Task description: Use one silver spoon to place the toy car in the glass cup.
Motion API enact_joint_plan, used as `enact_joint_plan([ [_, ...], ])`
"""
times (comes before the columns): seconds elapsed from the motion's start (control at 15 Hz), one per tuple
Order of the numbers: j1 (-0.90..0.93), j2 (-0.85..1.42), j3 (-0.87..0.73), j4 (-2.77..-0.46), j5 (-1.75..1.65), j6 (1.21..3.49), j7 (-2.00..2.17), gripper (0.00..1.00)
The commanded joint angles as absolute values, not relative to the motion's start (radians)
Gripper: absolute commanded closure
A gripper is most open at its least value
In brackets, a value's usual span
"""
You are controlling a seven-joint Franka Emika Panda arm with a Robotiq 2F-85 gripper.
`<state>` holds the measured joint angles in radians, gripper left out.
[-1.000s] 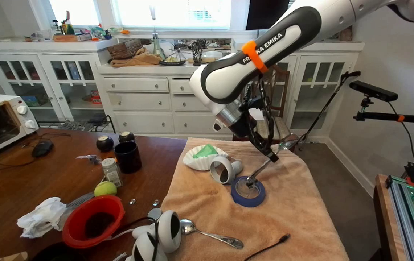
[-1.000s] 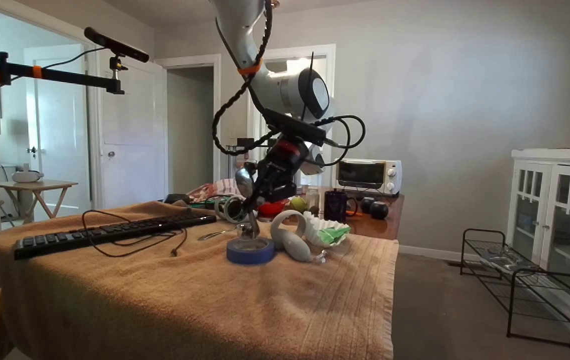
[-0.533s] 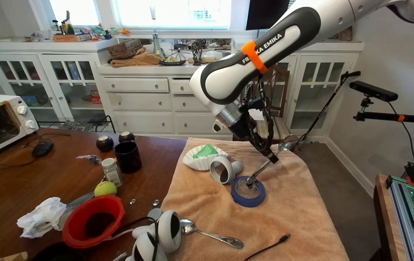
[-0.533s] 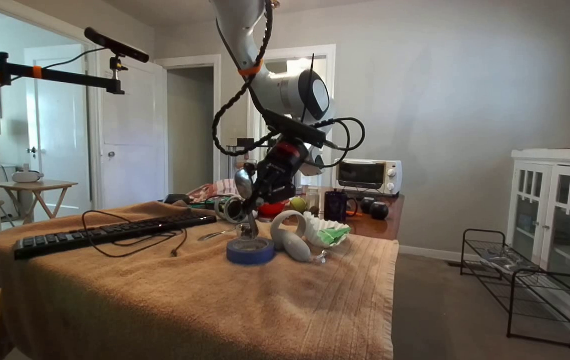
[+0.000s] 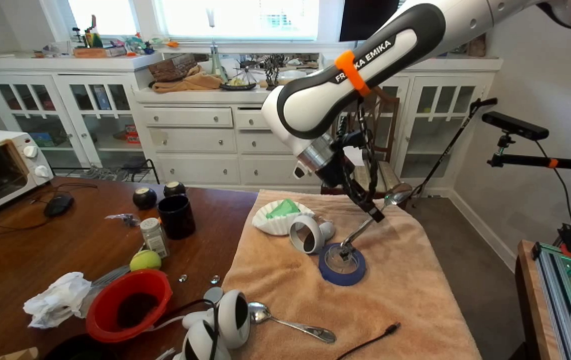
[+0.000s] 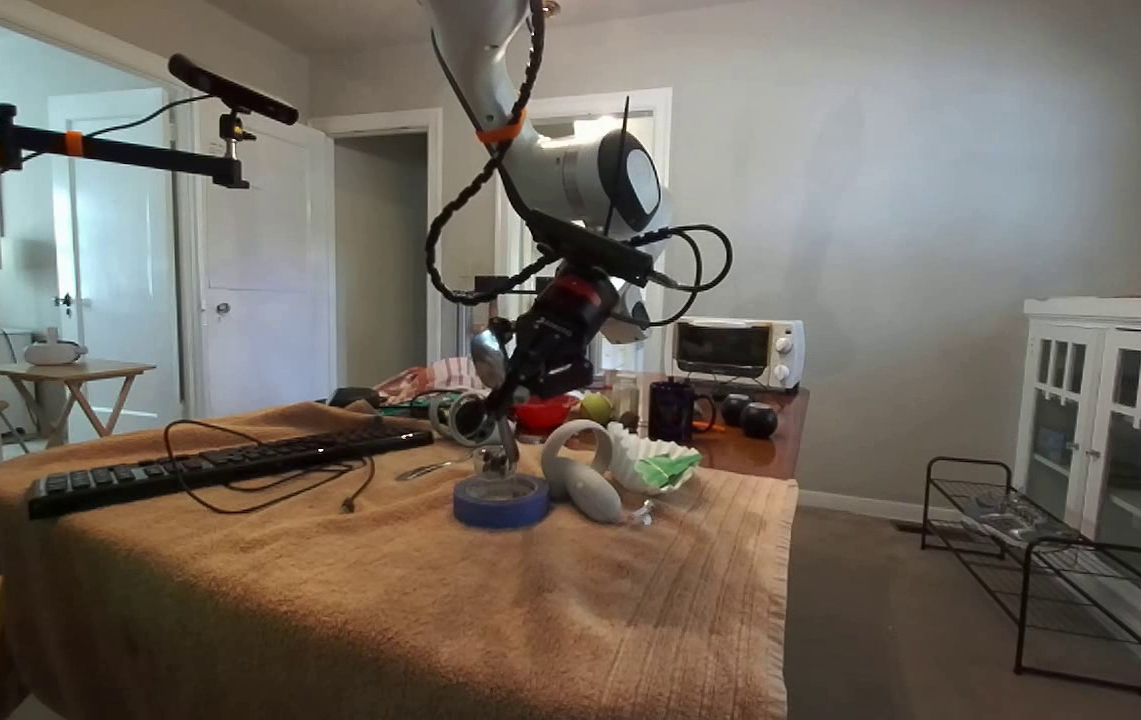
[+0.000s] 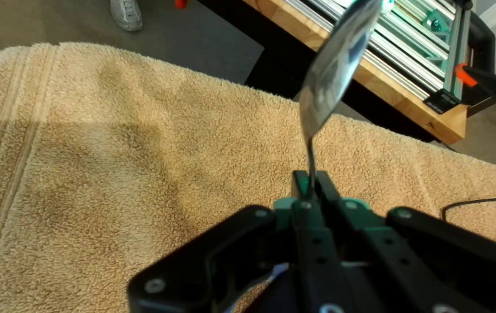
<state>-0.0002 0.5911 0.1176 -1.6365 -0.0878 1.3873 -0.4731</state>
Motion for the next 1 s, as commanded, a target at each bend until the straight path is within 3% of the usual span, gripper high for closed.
enact_joint_plan([
  [0.0,-0.008,0.548,0.125,-1.671,-0.057,1.361,-0.471,0.99],
  [0.93,-0.010,0.501,0.108,-1.743,0.012,1.354,-0.380,0.99],
])
